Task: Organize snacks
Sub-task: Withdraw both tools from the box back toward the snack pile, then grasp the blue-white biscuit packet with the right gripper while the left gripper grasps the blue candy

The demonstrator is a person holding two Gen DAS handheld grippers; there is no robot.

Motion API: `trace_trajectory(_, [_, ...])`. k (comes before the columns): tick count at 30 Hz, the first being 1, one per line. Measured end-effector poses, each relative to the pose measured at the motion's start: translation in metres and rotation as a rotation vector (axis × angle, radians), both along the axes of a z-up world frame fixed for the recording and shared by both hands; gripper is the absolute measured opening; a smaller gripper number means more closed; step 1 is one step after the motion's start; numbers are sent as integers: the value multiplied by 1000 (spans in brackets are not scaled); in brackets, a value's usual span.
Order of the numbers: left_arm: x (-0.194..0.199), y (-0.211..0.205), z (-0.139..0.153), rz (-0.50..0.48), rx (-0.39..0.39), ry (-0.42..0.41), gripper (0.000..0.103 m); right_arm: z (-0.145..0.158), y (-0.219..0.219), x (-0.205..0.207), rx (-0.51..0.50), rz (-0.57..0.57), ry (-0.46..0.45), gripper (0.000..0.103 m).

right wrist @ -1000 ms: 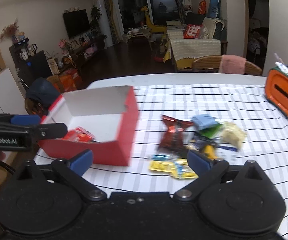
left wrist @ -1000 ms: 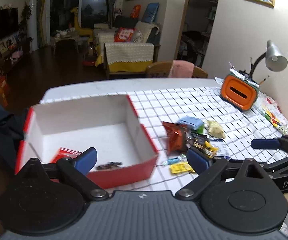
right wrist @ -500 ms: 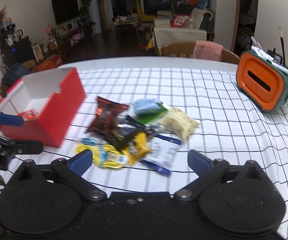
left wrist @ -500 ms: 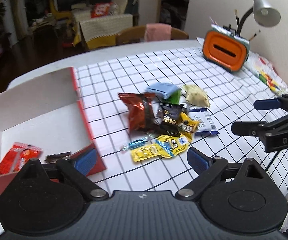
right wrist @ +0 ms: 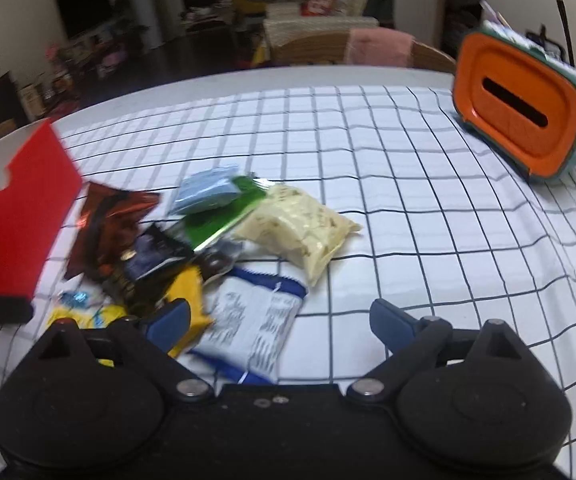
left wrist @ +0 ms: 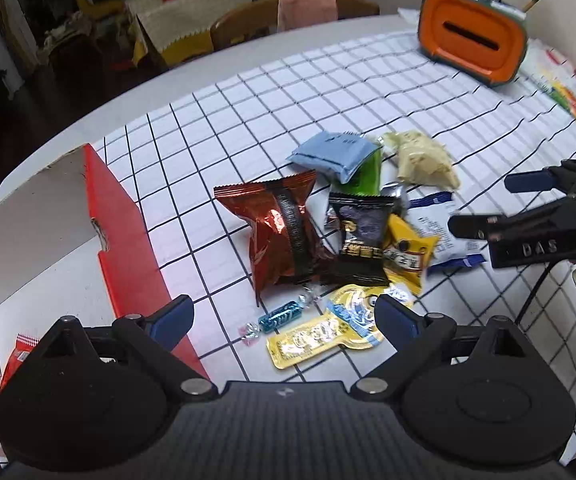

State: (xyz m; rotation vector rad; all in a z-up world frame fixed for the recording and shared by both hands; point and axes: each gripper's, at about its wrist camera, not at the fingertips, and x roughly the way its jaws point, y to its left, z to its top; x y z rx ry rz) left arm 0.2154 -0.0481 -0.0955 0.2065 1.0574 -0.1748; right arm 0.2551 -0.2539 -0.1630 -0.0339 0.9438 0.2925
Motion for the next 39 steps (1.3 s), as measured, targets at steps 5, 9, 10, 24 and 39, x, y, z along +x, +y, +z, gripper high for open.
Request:
trace_trajectory(5, [18, -2, -7, -9, 26, 54, 97, -15, 8, 19, -6, -25, 61, 91])
trace_trajectory(9, [30, -1, -13, -18, 30, 105, 97, -25, 19, 26, -37, -36, 96, 88])
trace_trajectory(10, [32, -1, -15, -24, 35, 116, 97, -27, 22, 27, -49, -38, 103, 87])
trace_trajectory(24, [62, 3, -33, -84, 117, 231, 81, -28, 38, 20, -130, 46, 71, 67])
trace_trajectory(39, [60, -8, -57, -214, 128, 333, 53, -21, 20, -6, -44, 125, 68, 46])
